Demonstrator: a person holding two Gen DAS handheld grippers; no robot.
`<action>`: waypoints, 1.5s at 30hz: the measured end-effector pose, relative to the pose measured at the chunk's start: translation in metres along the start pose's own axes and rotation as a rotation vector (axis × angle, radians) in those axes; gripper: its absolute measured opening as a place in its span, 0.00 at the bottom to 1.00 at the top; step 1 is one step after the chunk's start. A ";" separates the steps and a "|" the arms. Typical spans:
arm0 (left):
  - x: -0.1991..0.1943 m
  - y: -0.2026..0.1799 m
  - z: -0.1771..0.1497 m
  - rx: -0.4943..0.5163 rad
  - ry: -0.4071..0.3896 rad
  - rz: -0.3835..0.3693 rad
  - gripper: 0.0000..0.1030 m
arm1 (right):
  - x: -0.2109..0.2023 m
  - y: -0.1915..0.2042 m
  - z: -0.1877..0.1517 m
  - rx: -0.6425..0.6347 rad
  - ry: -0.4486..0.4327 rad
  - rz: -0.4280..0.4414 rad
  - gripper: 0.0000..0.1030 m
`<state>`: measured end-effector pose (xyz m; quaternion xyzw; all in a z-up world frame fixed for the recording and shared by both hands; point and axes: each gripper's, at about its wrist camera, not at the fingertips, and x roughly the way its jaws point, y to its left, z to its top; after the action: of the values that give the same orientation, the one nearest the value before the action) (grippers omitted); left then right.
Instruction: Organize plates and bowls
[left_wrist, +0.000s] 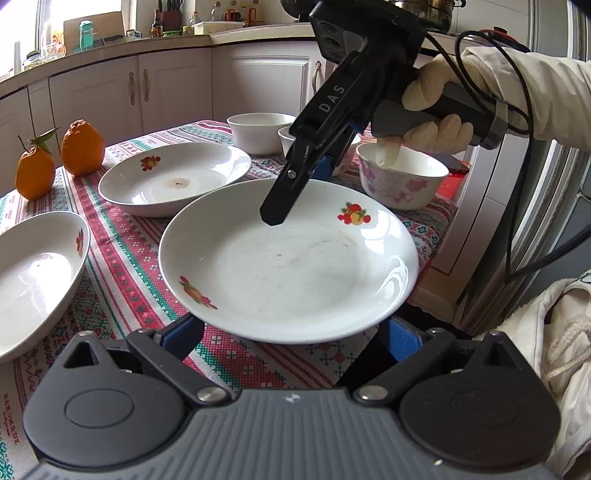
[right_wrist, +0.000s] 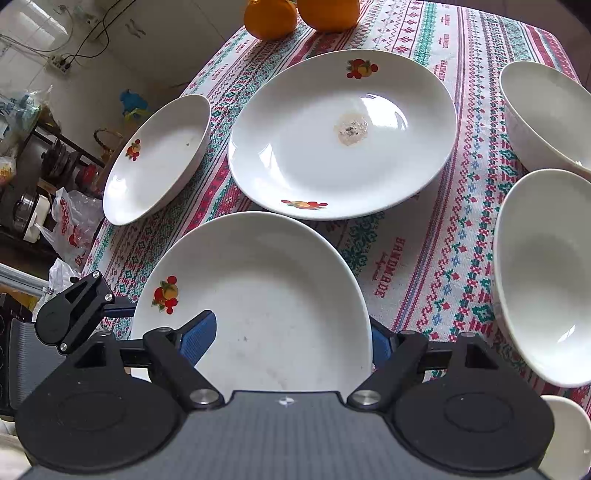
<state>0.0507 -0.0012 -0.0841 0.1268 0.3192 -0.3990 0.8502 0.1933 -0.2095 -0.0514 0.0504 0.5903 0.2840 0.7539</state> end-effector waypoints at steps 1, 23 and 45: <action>0.000 0.000 0.000 0.003 0.000 0.001 0.97 | 0.000 0.000 0.000 -0.003 -0.002 -0.001 0.84; -0.004 0.002 -0.002 0.021 0.002 0.014 0.91 | -0.002 0.010 -0.003 -0.047 -0.035 -0.027 0.85; -0.053 0.029 -0.003 -0.046 -0.020 0.119 0.91 | 0.006 0.070 0.037 -0.169 -0.076 0.018 0.85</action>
<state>0.0456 0.0507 -0.0530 0.1219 0.3115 -0.3414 0.8784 0.2020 -0.1387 -0.0167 0.0025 0.5346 0.3377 0.7747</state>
